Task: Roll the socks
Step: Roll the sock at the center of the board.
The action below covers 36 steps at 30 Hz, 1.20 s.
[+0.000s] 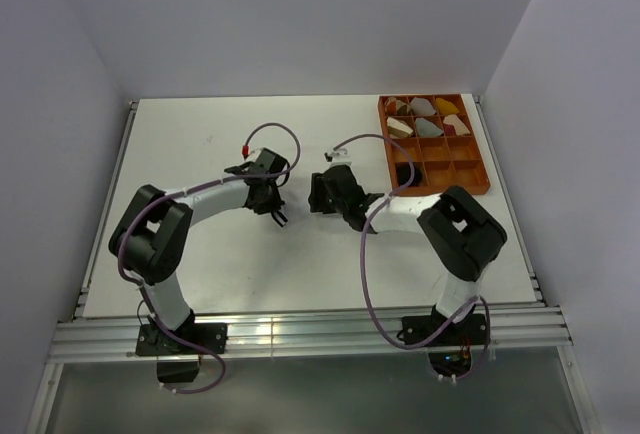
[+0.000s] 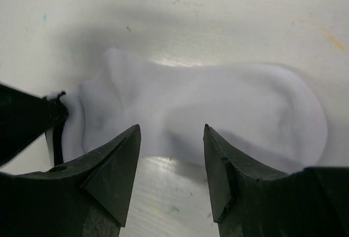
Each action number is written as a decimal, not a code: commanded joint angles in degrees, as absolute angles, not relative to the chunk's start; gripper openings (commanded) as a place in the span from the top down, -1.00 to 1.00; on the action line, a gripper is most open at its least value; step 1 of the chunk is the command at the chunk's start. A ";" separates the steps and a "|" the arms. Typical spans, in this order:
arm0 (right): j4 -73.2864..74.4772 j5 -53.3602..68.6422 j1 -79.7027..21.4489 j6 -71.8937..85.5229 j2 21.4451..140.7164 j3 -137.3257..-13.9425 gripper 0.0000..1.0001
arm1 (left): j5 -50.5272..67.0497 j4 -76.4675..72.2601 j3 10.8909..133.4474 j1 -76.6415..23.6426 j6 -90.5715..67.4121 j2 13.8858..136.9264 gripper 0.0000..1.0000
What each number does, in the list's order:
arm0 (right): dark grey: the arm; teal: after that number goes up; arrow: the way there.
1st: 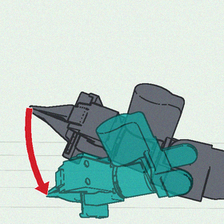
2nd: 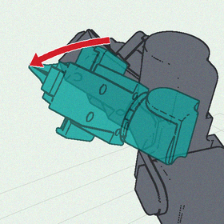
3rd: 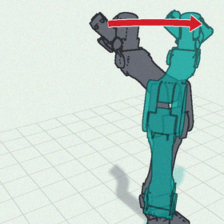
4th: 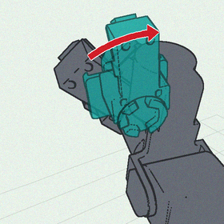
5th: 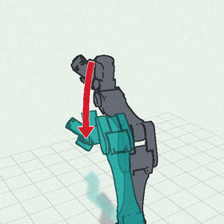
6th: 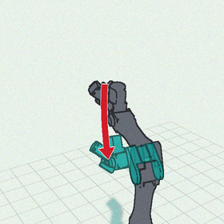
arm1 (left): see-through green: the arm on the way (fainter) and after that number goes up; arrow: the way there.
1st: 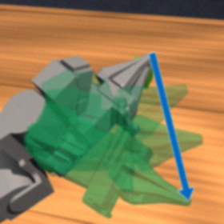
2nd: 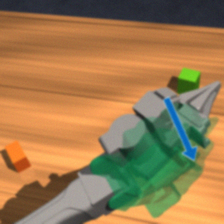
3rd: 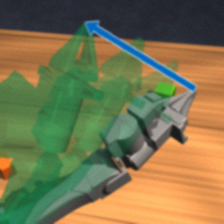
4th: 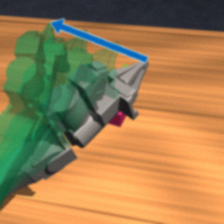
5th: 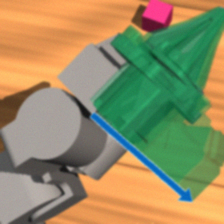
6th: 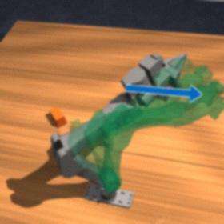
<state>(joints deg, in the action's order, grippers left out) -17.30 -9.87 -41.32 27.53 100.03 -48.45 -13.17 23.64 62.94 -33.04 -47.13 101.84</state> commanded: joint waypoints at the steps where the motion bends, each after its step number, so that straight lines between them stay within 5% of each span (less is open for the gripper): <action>1: -9.41 -7.67 -39.47 31.20 103.70 -54.13 -0.15 | -14.15 28.39 61.00 -33.13 -44.30 100.55 0.99; 19: 11.43 3.42 -29.53 25.32 118.65 -78.31 -0.18 | -13.62 27.33 55.81 -33.05 -39.46 94.92 0.99; 26: 0.18 7.82 -30.49 22.94 110.67 -67.36 -0.13 | -14.24 29.44 60.02 -33.13 -41.39 98.96 0.99; 36: -29.24 -4.56 -42.86 12.05 90.35 -43.08 -0.27 | -14.15 32.25 63.54 -33.13 -42.19 101.78 0.99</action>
